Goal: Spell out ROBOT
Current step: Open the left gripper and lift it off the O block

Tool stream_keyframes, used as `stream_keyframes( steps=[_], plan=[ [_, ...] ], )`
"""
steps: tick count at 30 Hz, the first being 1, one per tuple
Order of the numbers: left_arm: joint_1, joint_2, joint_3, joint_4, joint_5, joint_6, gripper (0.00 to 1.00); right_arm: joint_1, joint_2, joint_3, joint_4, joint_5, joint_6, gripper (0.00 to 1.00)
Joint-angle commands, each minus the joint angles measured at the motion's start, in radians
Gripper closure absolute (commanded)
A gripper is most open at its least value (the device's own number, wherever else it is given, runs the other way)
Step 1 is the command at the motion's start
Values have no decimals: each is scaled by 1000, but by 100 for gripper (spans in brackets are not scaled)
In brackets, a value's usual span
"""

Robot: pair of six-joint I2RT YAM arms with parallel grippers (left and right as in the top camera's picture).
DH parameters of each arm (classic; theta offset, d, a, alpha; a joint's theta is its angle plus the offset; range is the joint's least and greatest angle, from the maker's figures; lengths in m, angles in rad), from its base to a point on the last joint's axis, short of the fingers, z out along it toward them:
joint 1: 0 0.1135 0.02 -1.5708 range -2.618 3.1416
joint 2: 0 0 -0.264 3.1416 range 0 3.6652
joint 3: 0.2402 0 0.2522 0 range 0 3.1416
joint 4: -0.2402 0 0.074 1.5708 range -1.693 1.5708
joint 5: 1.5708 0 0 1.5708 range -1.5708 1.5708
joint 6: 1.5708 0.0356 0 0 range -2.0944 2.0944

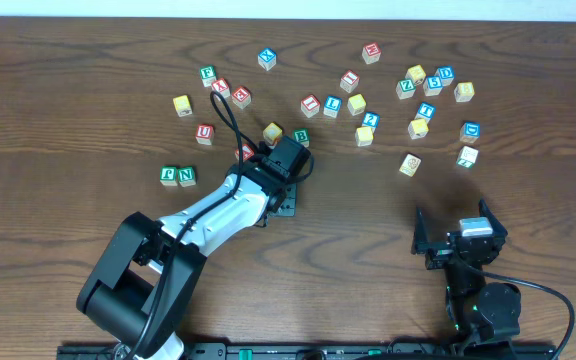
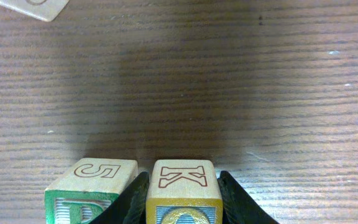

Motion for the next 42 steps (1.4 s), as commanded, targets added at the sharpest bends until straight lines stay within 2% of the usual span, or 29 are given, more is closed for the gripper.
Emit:
stream_keyframes(
  steps=[1, 3, 21, 30, 37, 40, 42],
  plan=[
    [0, 5, -22, -6, -24, -5, 67, -5, -6, -1, -4, -3, -11, 1],
    [0, 5, -22, -6, -24, -5, 58, -5, -6, -1, -4, -3, -11, 1],
    [0, -44, -18, -6, -24, 16, 59, -5, -6, -1, -4, -3, -11, 1],
    [1, -275, -12, -18, -24, 58, 59, -5, -6, -1, -4, -3, -11, 1],
    [1, -415, -12, -14, -24, 241, 55, -5, -6, -1, -4, -3, -11, 1],
    [1, -422, -12, -15, -20, 257, 55, -5, -6, -1, -4, -3, -11, 1],
    [5, -419, -7, -14, 32, 257, 60, -5, -6, -1, -4, -3, -11, 1]
  ],
)
